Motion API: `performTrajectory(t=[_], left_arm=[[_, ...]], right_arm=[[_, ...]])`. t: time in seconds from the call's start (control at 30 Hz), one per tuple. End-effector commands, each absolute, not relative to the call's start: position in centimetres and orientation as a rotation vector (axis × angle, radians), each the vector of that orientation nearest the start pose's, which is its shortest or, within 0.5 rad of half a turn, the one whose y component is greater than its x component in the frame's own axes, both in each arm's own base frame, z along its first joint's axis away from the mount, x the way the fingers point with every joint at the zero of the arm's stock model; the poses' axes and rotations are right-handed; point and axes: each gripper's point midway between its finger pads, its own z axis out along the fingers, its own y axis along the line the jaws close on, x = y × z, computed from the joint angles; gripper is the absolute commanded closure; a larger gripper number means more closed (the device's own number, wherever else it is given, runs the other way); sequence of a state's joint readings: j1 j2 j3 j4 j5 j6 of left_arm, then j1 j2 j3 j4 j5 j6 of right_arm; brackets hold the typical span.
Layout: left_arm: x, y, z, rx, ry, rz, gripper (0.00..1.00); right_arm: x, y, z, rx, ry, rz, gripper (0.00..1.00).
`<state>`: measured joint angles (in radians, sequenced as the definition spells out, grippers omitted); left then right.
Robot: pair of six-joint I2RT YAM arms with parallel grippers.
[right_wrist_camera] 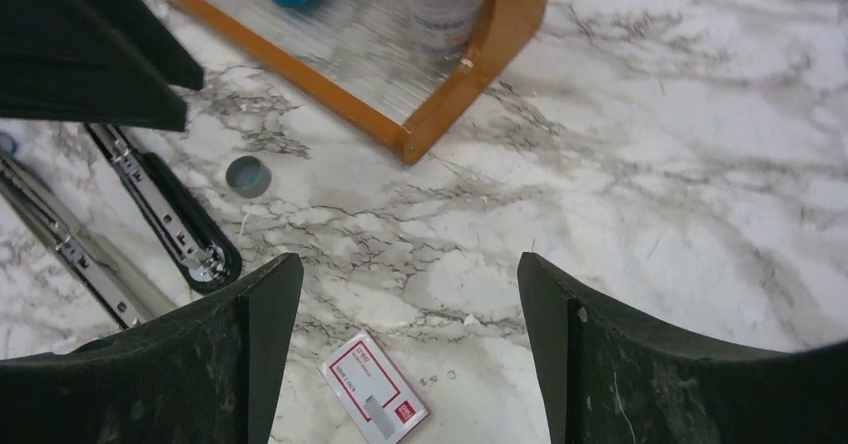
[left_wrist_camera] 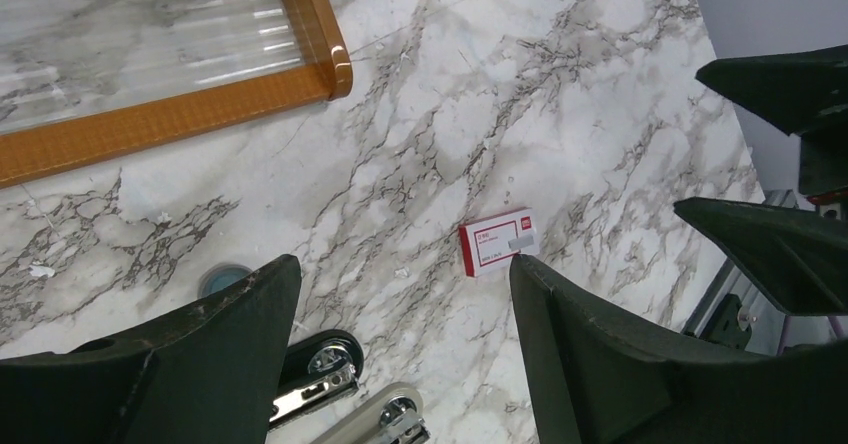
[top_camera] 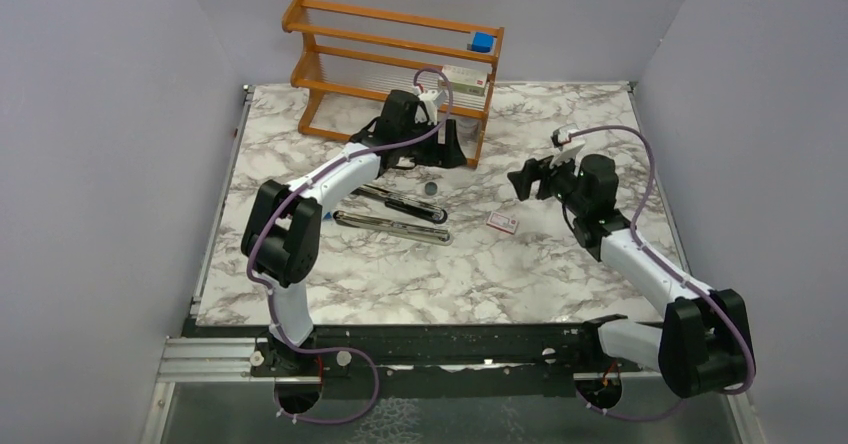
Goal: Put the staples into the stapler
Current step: Open the staple box at the center of the board.
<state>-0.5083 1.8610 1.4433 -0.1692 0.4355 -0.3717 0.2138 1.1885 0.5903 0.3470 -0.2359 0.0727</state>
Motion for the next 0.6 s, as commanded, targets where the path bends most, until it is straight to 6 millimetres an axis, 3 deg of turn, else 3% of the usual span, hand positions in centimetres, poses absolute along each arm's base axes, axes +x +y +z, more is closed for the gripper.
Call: performTrajectory(t=[0.0, 0.13, 0.33, 0.57], left_arm=[[40.4, -32.1, 15.8, 0.438, 2.243, -0.986, 0.21], [40.2, -31.7, 15.7, 0.432, 2.244, -1.001, 0.21], [40.0, -31.1, 15.7, 0.414, 2.246, -1.018, 0.21], [39.6, -31.4, 16.1, 0.421, 2.238, -1.053, 0.21]], right_arm=[[35.7, 14.7, 19.4, -0.646, 1.688, 0.43, 0.19], [35.1, 15.0, 15.9, -0.815, 1.755, 0.424, 0.2], [31.9, 15.9, 10.1, -1.131, 1.865, 0.547, 0.25], [30.4, 15.7, 7.0, -1.202, 1.919, 0.589, 0.26]])
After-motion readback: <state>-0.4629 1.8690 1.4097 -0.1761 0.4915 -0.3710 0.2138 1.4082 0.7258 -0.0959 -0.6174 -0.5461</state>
